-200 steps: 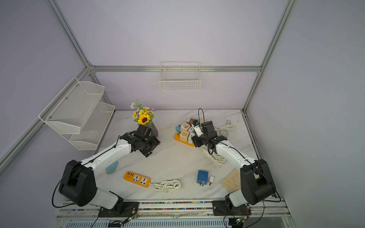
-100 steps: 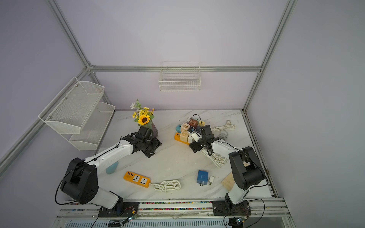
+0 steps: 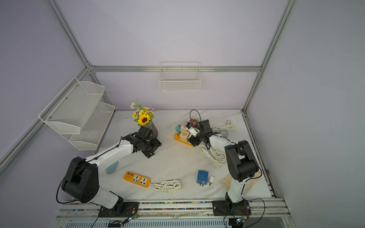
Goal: Pull the plug off the socket
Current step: Move the socket to the center of the board.
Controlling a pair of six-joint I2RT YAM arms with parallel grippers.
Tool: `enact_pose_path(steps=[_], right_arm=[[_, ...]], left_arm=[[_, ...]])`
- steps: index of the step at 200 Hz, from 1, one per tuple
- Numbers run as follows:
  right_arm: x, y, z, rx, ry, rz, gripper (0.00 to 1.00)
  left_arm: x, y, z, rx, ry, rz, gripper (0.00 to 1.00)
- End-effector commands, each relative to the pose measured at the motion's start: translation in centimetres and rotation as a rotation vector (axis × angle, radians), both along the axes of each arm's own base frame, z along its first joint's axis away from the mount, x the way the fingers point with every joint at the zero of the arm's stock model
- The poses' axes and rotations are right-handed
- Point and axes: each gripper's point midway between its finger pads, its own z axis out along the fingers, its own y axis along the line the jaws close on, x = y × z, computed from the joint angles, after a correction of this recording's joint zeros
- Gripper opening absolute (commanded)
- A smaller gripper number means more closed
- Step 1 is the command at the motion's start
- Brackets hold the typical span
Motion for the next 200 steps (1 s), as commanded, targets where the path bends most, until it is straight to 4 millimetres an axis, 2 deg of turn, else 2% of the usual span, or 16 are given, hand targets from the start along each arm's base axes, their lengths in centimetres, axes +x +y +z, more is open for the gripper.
enact_pose_path(steps=[1, 20, 48, 100, 122, 156, 200], right_arm=[[0.0, 0.5, 0.2, 0.01, 0.01, 0.029, 0.76], [0.1, 0.5, -0.1, 0.002, 0.016, 0.033, 0.71], [0.2, 0.9, 0.3, -0.003, 0.006, 0.047, 0.59], [-2.4, 2.5, 0.3, -0.025, 0.019, 0.115, 0.48], [-4.0, 3.5, 0.5, 0.005, 0.042, 0.15, 0.45], [-7.3, 6.3, 0.0, 0.014, 0.089, 0.231, 0.43], [-12.8, 11.9, 1.3, 0.062, 0.094, 0.331, 0.42]], left_arm=[[0.6, 0.1, 0.7, 0.002, -0.018, -0.008, 0.76], [0.7, 0.3, 0.8, 0.002, -0.016, 0.004, 0.76], [0.4, 0.7, 0.3, 0.017, 0.017, 0.026, 0.76], [-0.3, 1.7, 0.3, 0.048, 0.07, 0.093, 0.77], [-0.4, 2.1, 0.2, 0.049, 0.088, 0.117, 0.77], [-1.1, 3.1, 0.2, 0.067, 0.124, 0.167, 0.78], [-3.1, 5.2, -0.3, 0.062, 0.235, 0.337, 0.84]])
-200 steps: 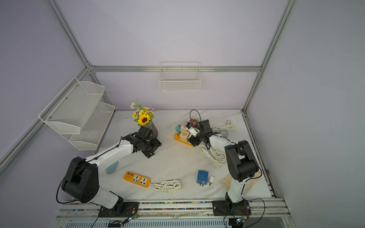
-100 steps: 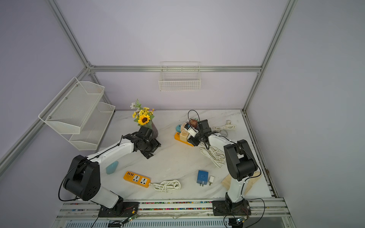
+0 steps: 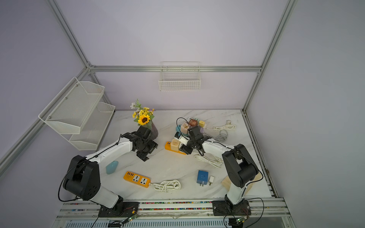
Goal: Pull the plug off the socket
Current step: Move the socket to the center of the board.
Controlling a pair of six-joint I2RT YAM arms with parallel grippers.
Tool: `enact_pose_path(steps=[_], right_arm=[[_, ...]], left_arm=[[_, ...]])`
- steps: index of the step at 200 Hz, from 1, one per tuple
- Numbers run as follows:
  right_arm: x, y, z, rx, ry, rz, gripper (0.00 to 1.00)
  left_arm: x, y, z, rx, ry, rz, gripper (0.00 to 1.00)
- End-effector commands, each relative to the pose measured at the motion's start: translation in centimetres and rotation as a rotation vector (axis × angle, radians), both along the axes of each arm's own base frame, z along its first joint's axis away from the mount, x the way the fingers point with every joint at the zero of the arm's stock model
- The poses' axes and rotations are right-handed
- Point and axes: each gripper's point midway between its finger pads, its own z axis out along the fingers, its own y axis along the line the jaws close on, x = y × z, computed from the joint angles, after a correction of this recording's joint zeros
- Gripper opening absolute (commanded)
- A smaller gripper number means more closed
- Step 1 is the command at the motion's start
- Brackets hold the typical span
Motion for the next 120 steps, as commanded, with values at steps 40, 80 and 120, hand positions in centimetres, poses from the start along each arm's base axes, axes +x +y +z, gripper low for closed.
enact_pose_path(steps=[40, 80, 120], right_arm=[[-7.1, 7.4, 2.0, 0.099, 0.043, 0.092, 0.42], [-7.3, 9.4, 2.0, 0.109, 0.027, 0.055, 0.39], [-7.8, 10.5, 2.0, 0.108, 0.019, 0.065, 0.39]], left_arm=[[-1.3, 1.2, -0.8, -0.106, 0.131, 0.291, 0.89], [-3.9, 0.9, -2.1, -0.158, 0.238, 0.378, 0.91], [-3.4, 0.8, -2.9, -0.165, 0.235, 0.412, 0.91]])
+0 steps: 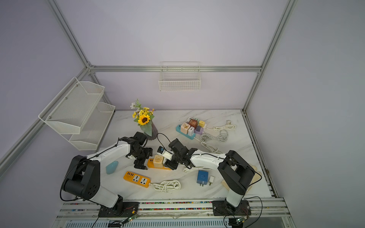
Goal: Pull the plug off the socket
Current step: Move the socket to the center of the board, then remove the plug from the socket.
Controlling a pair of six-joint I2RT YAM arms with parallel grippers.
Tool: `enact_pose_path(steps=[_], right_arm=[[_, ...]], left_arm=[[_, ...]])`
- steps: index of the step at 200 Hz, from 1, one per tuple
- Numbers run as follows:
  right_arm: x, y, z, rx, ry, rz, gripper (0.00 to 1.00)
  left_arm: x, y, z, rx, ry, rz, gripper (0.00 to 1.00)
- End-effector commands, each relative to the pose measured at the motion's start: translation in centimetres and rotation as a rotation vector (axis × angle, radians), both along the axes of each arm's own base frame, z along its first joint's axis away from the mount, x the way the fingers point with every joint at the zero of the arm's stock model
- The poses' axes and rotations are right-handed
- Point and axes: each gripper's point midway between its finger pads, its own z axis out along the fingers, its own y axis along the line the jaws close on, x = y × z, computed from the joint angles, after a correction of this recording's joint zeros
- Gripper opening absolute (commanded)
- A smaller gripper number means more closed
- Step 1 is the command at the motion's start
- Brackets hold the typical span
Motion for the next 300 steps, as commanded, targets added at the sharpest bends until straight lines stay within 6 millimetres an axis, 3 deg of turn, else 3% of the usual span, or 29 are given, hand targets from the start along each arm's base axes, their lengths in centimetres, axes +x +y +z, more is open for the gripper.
enact_pose_path(steps=[1, 45, 162, 226, 242, 272, 290, 300], right_arm=[[0.9, 2.0, 1.9, 0.069, -0.047, -0.023, 0.39], [1.0, 2.1, 1.8, 0.07, -0.056, -0.028, 0.39], [-0.3, 2.6, 1.5, 0.049, -0.075, 0.036, 0.38], [-0.6, 2.9, 1.4, 0.048, -0.077, 0.056, 0.37], [-0.7, 3.0, 1.5, 0.047, -0.082, 0.066, 0.36], [-0.7, 3.3, 2.3, 0.053, -0.094, 0.088, 0.34], [-0.8, 3.3, 2.8, 0.053, -0.095, 0.098, 0.33], [-0.9, 3.3, 3.0, 0.054, -0.095, 0.102, 0.32]], left_arm=[[1.2, -0.5, 0.8, -0.033, -0.031, 0.055, 0.91], [2.3, -1.1, 0.1, -0.032, -0.022, 0.057, 0.88], [1.5, -1.3, -2.5, -0.029, 0.041, 0.074, 0.72], [0.9, -1.1, -3.6, -0.014, 0.066, 0.075, 0.51], [0.8, -0.9, -3.8, -0.003, 0.071, 0.078, 0.39], [0.5, -0.5, -4.1, 0.026, 0.091, 0.071, 0.09], [-0.1, -0.1, -4.3, 0.053, 0.122, 0.063, 0.0], [-0.2, 0.1, -4.4, 0.067, 0.13, 0.058, 0.0]])
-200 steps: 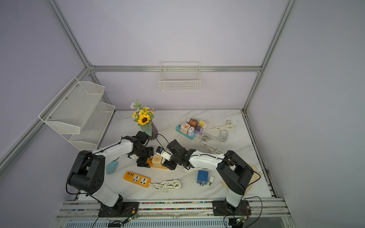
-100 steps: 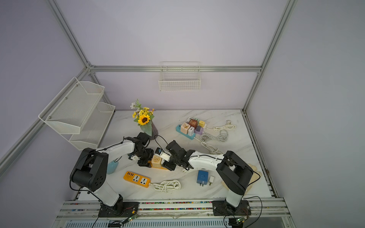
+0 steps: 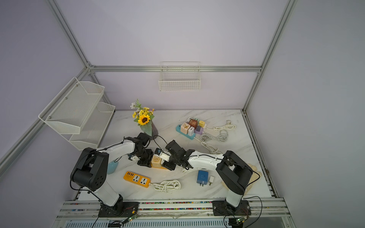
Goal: Pull the plug off the socket
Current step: Remove the plug from the socket.
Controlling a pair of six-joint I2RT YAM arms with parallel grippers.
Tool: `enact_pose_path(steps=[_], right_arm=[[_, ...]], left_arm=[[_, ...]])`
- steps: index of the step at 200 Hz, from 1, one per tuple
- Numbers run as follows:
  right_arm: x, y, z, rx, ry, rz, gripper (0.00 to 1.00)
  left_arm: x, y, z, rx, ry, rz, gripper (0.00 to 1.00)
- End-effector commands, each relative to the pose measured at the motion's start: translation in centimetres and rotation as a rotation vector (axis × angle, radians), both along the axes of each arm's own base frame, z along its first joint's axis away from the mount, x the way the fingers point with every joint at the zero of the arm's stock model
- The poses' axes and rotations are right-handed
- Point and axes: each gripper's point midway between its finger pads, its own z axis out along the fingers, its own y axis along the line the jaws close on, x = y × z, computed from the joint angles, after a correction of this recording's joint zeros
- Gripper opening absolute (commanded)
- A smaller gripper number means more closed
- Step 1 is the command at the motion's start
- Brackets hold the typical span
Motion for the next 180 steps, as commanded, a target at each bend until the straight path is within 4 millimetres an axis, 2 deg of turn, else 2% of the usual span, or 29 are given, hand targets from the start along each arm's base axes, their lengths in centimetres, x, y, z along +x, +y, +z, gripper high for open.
enact_pose_path(steps=[1, 72, 180], right_arm=[[-0.6, 2.2, 2.9, 0.078, -0.027, 0.069, 0.32], [-0.7, 2.4, 5.0, 0.112, -0.009, 0.06, 0.31], [-0.1, 1.7, 7.7, 0.118, -0.031, 0.03, 0.29]], left_arm=[[-1.2, 1.0, -1.6, 0.073, 0.065, -0.013, 0.0], [-0.6, 2.2, -1.8, 0.148, 0.045, -0.035, 0.0], [-0.1, 2.0, -2.2, 0.183, 0.023, -0.067, 0.0]])
